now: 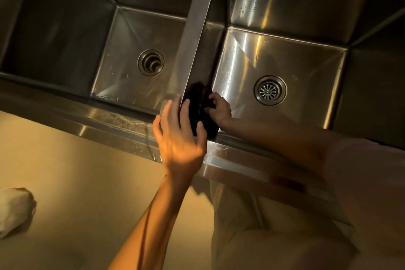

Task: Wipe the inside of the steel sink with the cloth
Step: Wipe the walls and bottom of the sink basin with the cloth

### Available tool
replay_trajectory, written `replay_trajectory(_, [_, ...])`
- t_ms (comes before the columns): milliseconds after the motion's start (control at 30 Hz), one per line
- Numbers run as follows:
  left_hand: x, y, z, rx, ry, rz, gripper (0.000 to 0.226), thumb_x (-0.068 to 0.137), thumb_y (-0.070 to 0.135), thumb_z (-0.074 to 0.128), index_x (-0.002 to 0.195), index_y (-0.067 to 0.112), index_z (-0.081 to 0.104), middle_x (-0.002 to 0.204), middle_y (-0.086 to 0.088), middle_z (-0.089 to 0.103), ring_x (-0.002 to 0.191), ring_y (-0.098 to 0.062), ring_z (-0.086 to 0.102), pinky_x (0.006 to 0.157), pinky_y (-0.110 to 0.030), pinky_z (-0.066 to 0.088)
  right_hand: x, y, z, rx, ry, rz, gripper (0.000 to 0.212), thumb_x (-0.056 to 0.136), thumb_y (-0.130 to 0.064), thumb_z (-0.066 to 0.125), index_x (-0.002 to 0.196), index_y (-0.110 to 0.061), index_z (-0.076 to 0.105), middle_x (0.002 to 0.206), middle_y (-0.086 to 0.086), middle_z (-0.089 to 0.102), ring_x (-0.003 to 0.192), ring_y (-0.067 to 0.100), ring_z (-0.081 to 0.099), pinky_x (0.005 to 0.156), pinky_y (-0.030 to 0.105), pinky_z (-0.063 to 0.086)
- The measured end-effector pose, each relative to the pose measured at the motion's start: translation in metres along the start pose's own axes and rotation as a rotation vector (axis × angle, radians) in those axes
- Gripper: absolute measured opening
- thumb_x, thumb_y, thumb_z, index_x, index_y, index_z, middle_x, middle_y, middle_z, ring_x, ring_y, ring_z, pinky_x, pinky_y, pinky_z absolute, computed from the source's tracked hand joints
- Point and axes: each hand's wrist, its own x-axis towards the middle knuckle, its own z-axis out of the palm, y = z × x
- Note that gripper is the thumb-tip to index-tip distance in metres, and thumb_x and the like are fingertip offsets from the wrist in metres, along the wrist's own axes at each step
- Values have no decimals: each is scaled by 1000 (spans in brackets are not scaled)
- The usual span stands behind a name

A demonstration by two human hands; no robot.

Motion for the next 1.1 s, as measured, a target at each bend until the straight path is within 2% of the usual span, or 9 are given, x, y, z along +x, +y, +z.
replay_trajectory(67, [1,-2,1,26,-2,21,47,93,28,46,134,5,50,142,-12,46,136,-25,36,110,-48,29,-13,-9,-9,59,-5,-31,40,77,-15,70,113,-26,57,110,2,61,108,22,59,95,38,48])
replay_trajectory(200, [0,-4,2,47,-33,32,50,95,35,37,136,8,44,146,-10,42,137,-25,34,111,-48,27,-50,-45,-37,298,-59,-101,40,75,-3,73,109,-18,58,108,12,60,104,29,60,95,41,50])
replay_trajectory(300, [0,-3,5,81,-38,5,52,94,35,35,138,9,41,148,-10,40,138,-25,33,112,-48,27,-81,-73,-63,487,-122,-204,40,75,4,72,106,-17,57,100,9,59,92,24,60,84,31,51])
replay_trajectory(400, [-1,-2,7,103,-43,-25,53,92,35,36,140,12,38,149,-9,39,139,-24,32,111,-49,28,-95,-87,-75,546,-133,-256,39,77,6,69,107,-16,57,91,2,60,83,17,61,74,23,52])
replay_trajectory(600, [-2,-7,14,78,3,-20,55,92,37,37,142,14,35,149,-8,38,138,-25,33,110,-49,27,-48,-70,-51,346,14,-113,39,79,0,67,112,-18,58,103,5,68,99,23,64,89,34,52])
replay_trajectory(700, [-1,-7,14,69,-2,-31,55,92,37,36,142,14,36,150,-9,38,139,-25,33,111,-48,25,-19,-49,-26,119,66,-73,43,79,-2,65,117,-19,57,115,7,66,107,22,61,93,32,48])
replay_trajectory(833, [-2,-5,11,38,-14,-29,54,93,36,36,141,13,39,149,-9,39,139,-26,34,112,-51,27,7,-24,-8,-76,31,-6,42,80,-9,63,119,-21,54,122,6,62,113,25,58,96,34,47])
replay_trajectory(933, [-4,-6,10,20,-7,-10,51,94,34,37,139,11,42,149,-9,40,139,-25,34,113,-51,26,21,-15,-5,-83,-51,83,38,80,-13,63,117,-22,56,122,5,63,111,26,59,98,37,47])
replay_trajectory(1100, [-6,-9,11,20,-4,19,47,96,33,36,137,12,44,149,-7,40,139,-23,34,114,-50,24,26,-24,-6,-19,-54,131,42,77,-8,67,115,-24,57,119,3,62,108,24,59,94,32,50])
